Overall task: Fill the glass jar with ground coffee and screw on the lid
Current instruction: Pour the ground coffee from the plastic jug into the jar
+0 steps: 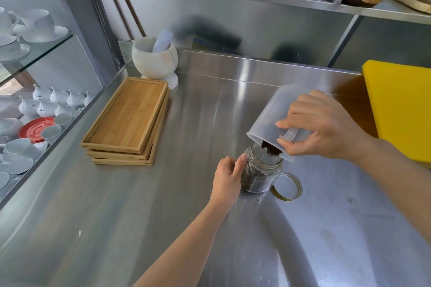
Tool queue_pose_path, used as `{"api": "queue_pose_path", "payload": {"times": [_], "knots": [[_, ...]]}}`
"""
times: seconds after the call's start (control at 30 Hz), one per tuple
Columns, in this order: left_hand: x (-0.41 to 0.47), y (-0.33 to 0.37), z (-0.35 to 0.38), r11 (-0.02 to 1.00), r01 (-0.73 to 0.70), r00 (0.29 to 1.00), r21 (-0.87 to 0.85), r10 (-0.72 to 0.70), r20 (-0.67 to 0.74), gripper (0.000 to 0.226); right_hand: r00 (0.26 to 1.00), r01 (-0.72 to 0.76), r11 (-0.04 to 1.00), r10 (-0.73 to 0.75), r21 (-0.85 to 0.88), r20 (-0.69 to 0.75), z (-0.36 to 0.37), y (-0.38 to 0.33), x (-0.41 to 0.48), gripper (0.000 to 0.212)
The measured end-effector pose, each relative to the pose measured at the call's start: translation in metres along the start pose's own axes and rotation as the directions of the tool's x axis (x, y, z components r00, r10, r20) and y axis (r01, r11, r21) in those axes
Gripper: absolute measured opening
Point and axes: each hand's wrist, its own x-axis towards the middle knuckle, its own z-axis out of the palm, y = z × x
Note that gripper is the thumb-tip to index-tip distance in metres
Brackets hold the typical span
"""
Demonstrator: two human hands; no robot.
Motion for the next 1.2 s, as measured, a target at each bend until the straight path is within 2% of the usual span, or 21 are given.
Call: {"api": "queue_pose_path", "payload": {"times": [0.3, 0.73, 1.2], "knots": [[0.0, 0.0, 0.0, 1.0, -0.006, 1.0, 0.01, 0.006, -0.005, 0.043, 0.999, -0.016, 1.0, 0.016, -0.01, 0.029, -0.001, 0.001, -0.001, 0.031], [0.0, 0.002, -0.001, 1.0, -0.022, 1.0, 0.008, 0.022, 0.002, 0.043, 0.999, 0.001, 1.0, -0.003, -0.024, -0.05, -0.011, 0.001, 0.006, 0.031], [-0.001, 0.004, -0.002, 0.999, -0.028, 1.0, 0.019, 0.027, 0.012, 0.043, 0.999, 0.035, 0.999, -0.037, -0.041, -0.028, -0.014, 0.001, 0.007, 0.031]]}}
